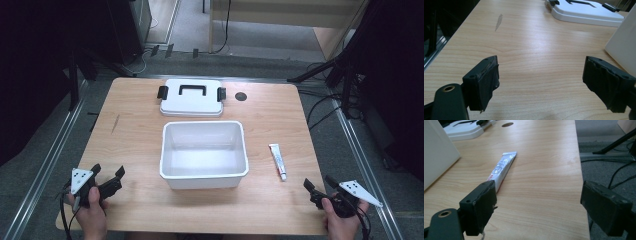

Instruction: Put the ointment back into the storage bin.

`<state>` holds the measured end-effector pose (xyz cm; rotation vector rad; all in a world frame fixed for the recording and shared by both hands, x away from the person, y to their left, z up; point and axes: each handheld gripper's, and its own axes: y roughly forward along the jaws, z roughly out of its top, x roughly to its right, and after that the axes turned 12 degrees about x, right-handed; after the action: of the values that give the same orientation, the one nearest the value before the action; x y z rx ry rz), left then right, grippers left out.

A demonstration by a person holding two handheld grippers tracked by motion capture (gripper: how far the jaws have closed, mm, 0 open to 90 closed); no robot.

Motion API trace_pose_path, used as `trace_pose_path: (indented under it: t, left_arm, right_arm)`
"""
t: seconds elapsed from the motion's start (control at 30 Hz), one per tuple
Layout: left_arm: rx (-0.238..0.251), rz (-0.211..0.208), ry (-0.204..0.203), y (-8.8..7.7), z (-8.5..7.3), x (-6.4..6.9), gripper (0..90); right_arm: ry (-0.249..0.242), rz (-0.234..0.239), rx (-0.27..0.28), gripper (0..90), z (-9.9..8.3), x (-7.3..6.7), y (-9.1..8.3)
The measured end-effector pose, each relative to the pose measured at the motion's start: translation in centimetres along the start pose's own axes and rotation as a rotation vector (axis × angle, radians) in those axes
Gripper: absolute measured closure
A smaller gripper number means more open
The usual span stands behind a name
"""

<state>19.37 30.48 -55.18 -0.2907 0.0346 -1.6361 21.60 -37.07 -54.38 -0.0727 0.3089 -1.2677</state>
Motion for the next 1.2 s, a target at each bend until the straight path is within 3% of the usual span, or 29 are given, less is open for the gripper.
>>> trace_pose_path:
  t: [0.1,0.37,0.4,0.43,0.5,0.53,0.57,0.6,0.63,0.73,0.8,0.87,0.9,0.93,0.97,1.0,1.03,1.07,1.1,1.13,1.17,1.2]
  left_arm:
    - [0.003,0.000,-0.003,0.0,0.0,0.0,14.4]
    - [-0.001,-0.005,-0.008,-0.1,0.0,-0.1,14.4]
    - [0.000,-0.005,-0.012,0.0,0.0,-0.2,14.4]
    - [0.000,-0.005,-0.012,0.0,0.0,-0.2,14.4]
    - [0.000,-0.005,-0.013,-0.1,0.0,-0.2,14.4]
    - [0.002,-0.005,-0.015,-0.1,0.0,-0.2,14.4]
    - [0.002,-0.005,-0.015,-0.1,0.0,-0.2,14.4]
    - [0.000,-0.007,-0.016,-0.1,0.0,-0.2,14.4]
    - [-0.001,-0.008,-0.017,-0.1,0.0,-0.2,14.4]
    - [0.000,-0.006,-0.018,0.0,0.0,-0.2,14.4]
    - [-0.002,-0.006,-0.017,0.0,0.0,-0.2,14.4]
    - [-0.003,-0.006,-0.022,0.0,0.0,-0.2,14.4]
    - [-0.003,-0.006,-0.022,0.0,0.0,-0.2,14.4]
    - [-0.006,-0.005,-0.024,0.0,0.0,-0.2,14.4]
    - [-0.006,-0.005,-0.024,0.0,0.0,-0.2,14.4]
    - [-0.011,-0.007,-0.022,0.1,0.0,-0.2,14.4]
    - [-0.011,-0.007,-0.022,0.1,0.0,-0.2,14.4]
    - [-0.014,-0.009,-0.022,0.1,0.0,-0.2,14.4]
    - [-0.014,-0.009,-0.022,0.1,0.0,-0.2,14.4]
    - [-0.015,-0.011,-0.025,0.1,0.0,-0.3,14.4]
    - [-0.015,-0.011,-0.025,0.1,0.0,-0.3,14.4]
    - [-0.015,-0.011,-0.029,0.1,0.0,-0.3,14.4]
  right_arm:
    - [-0.003,0.000,-0.020,13.8,0.1,-0.2,0.2]
    - [-0.037,-0.001,-0.143,17.7,1.7,-1.3,1.4]
    - [-0.060,-0.007,-0.195,18.5,2.1,-1.5,1.8]
    - [-0.060,-0.007,-0.195,18.5,2.1,-1.5,1.8]
    - [-0.065,0.004,-0.257,18.8,2.7,-1.8,2.2]
    - [-0.071,0.012,-0.322,19.2,3.3,-2.0,2.6]
    - [-0.071,0.012,-0.322,19.2,3.3,-2.0,2.6]
    - [-0.093,0.021,-0.382,19.3,4.0,-2.4,3.1]
    - [-0.093,0.021,-0.382,19.3,4.0,-2.4,3.1]
    - [-0.124,0.026,-0.510,19.4,5.3,-3.4,4.2]
    - [-0.131,0.029,-0.523,19.5,5.4,-3.5,4.3]
    - [-0.185,0.034,-0.619,19.6,6.3,-4.5,5.3]
    - [-0.185,0.034,-0.619,19.6,6.3,-4.5,5.3]
    - [-0.203,0.033,-0.675,18.0,6.8,-5.2,6.1]
    - [-0.203,0.033,-0.675,18.0,6.8,-5.2,6.1]
    - [-0.205,0.002,-0.727,16.5,7.3,-5.9,7.0]
    - [-0.205,0.002,-0.727,16.5,7.3,-5.9,7.0]
    - [-0.197,-0.008,-0.785,16.5,7.6,-6.5,7.8]
    - [-0.197,-0.008,-0.785,16.5,7.6,-6.5,7.8]
    - [-0.205,-0.005,-0.865,15.9,7.6,-7.0,8.6]
    - [-0.205,-0.005,-0.865,15.9,7.6,-7.0,8.6]
    - [-0.242,-0.018,-0.921,22.2,7.8,-7.5,9.3]
